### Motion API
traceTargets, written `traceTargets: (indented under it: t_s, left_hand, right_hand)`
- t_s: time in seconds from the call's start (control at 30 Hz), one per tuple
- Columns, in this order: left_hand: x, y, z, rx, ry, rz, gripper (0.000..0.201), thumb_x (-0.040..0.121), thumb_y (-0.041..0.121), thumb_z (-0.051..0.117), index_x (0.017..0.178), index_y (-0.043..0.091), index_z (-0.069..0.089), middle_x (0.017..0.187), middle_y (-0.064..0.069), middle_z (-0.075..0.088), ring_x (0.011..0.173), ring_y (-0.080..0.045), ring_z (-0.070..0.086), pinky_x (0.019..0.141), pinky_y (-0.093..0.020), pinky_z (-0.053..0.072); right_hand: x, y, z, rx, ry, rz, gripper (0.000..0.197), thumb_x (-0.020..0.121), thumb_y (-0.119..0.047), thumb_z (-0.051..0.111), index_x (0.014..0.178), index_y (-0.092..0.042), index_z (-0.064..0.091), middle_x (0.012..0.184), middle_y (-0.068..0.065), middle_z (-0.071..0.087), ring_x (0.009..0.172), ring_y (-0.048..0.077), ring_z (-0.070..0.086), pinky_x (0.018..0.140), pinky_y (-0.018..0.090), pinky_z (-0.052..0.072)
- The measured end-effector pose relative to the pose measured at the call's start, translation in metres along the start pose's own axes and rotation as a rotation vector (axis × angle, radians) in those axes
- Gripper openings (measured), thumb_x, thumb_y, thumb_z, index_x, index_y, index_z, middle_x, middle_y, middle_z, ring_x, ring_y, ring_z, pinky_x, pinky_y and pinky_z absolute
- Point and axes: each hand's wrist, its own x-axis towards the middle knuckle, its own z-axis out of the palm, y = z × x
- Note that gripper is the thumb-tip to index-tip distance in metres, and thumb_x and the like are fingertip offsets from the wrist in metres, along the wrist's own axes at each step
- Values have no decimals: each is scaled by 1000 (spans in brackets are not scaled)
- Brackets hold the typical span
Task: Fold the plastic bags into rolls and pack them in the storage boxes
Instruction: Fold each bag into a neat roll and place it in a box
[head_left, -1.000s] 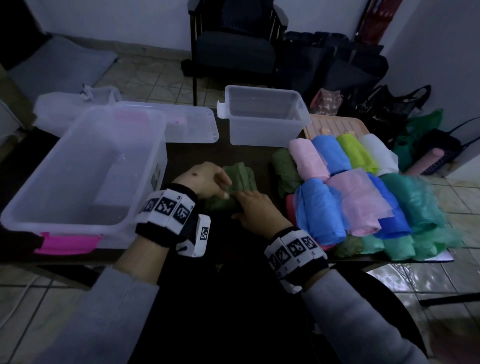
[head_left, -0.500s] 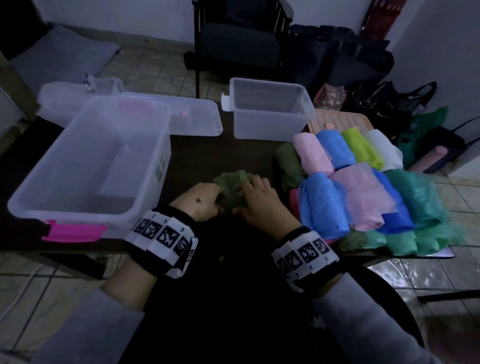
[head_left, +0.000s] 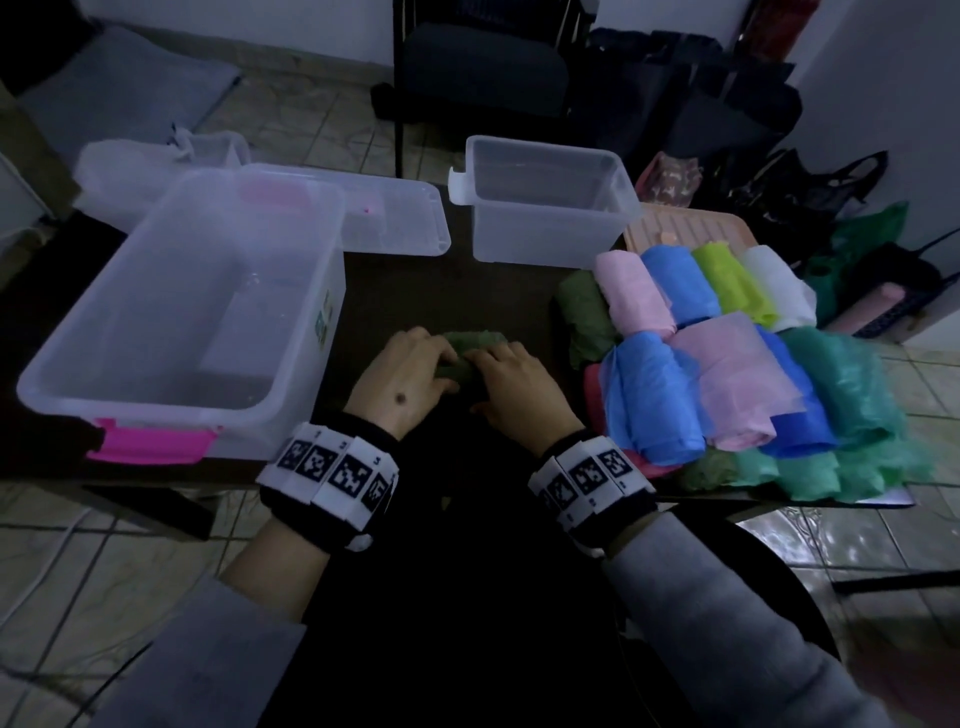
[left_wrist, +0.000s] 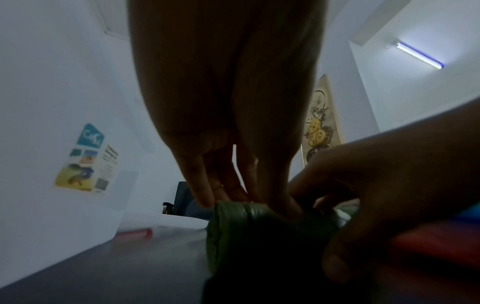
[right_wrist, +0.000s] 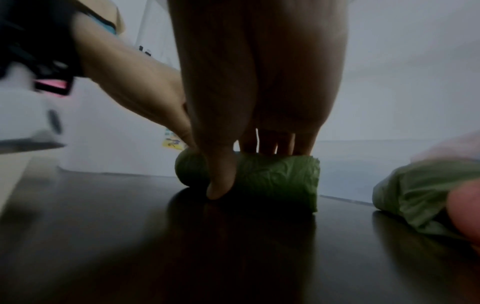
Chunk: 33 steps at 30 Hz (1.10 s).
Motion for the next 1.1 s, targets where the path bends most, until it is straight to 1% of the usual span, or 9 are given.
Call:
traceTargets:
  t_s: [0.13,0.27,0.37,0.57,0.7,0.8,0.93,1.0,1.1]
  left_hand:
    - [-3,-4,-1,-8,-64,-23,42,86,13,63,127,17,53,127,-4,47,117,-20,45,99,-32,36]
    - [-2,-2,-9,-89,-171,-57,42,87,13,62,128,17,54,130,-5,48,118,-22,48,100,-32,38]
    - [-1,-2,-14,-116,-236,-86,41,87,13,62,128,17,54,132,-5,47,119,-21,48,102,-32,38]
    - [-3,-1,-13,-135,-225,-99,41,86,10,64,126,16,56,129,-6,50,117,-22,49,98,-30,38]
    - [-6,0,-11,-164,-192,-96,41,85,8,64,126,15,58,123,-8,55,113,-21,53,92,-25,38]
    - [-7,1,-9,-138,-183,-99,42,87,8,62,127,16,57,125,-7,55,113,-21,54,91,-24,38]
    - [-8,5,-11,-108,-224,-103,42,89,7,59,130,16,54,127,-8,54,116,-22,53,95,-28,39]
    - [-10,6,-12,-111,-211,-97,41,89,8,59,128,16,56,126,-7,55,115,-21,54,96,-29,39]
    - [-13,11,-14,-97,-209,-98,38,88,7,59,126,15,58,126,-8,55,115,-22,53,96,-28,39]
  right_hand:
    - [5,3,-8,73,-134,39,59,88,-29,61,140,-15,39,138,11,43,125,28,38,102,38,34]
    - [4,12,-18,294,-279,83,63,84,-31,67,139,-16,40,131,8,50,118,23,48,91,26,37]
    - [5,16,-21,391,-290,179,71,73,-36,78,131,-16,42,129,5,48,109,17,48,85,25,39]
    - [13,7,-13,248,-304,136,107,63,-50,81,146,-17,22,143,7,28,134,27,22,109,42,29]
    - [17,2,-7,170,-292,117,93,62,-57,78,135,-15,38,130,7,42,122,27,34,100,39,36]
    - [16,0,-7,195,-304,92,79,67,-55,76,127,-15,46,121,7,42,115,26,39,92,36,39]
    - [8,-4,-10,216,-313,58,63,79,-44,70,128,-13,47,123,8,48,114,24,48,90,33,42]
    - [0,-8,-7,167,-293,39,61,85,-40,65,134,-12,41,129,9,47,119,26,47,96,36,41]
    - [-12,-14,5,47,-152,28,56,93,-35,52,140,-11,32,136,11,42,124,28,42,100,39,35]
